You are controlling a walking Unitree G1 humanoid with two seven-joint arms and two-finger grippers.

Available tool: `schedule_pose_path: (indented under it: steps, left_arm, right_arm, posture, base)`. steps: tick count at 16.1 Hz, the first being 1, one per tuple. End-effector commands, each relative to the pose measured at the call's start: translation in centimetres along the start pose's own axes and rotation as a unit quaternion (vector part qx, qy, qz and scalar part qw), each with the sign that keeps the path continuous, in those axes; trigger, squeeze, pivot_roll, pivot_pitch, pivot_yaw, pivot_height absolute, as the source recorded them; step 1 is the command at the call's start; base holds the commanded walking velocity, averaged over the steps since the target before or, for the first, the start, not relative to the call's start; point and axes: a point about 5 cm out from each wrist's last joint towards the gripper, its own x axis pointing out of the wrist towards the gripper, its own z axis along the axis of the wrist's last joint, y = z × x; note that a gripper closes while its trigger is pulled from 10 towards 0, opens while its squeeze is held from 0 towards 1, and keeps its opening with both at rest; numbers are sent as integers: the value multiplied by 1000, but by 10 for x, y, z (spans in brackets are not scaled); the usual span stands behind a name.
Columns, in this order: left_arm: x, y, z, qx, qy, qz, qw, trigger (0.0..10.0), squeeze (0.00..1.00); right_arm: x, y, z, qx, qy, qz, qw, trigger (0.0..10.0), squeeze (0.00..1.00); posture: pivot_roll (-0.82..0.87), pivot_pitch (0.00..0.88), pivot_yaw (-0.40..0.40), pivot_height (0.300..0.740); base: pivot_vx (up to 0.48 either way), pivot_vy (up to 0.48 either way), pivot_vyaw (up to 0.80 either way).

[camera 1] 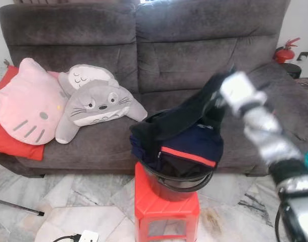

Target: Hang hanger

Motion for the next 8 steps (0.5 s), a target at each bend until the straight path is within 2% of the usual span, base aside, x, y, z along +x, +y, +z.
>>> schedule_pose_path:
  steps: [1,3,5,7,8]
  left_arm:
    - [-1,1,-7,6,10,0,1000,10000,0]
    - [-2,2,-8,5,11,1,1000,10000,0]
    - [-3,4,-10,5,13,3,1000,10000,0]
    - [-4,8,-13,4,15,6,1000,10000,0]
    - [-4,8,-13,4,15,6,1000,10000,0]
  right_arm:
    - [10,-29,19,-11,-28,-60,998,10000,0]
    - [15,-48,32,-15,-40,-100,994,10000,0]
    - [20,-72,46,-61,-56,-143,986,10000,0]
    - [18,-107,79,-70,-108,-213,969,10000,0]
    - [17,-111,83,-72,-117,-220,966,10000,0]
  posture:
    - [-201,0,75,740]
    - [-202,0,75,740]
    - [-202,0,76,740]
    - [-210,0,78,740]
    - [-211,0,78,740]
  base:
    - [0,0,0]
    - [0,0,0]
    - [0,0,0]
    - [0,0,0]
    - [0,0,0]
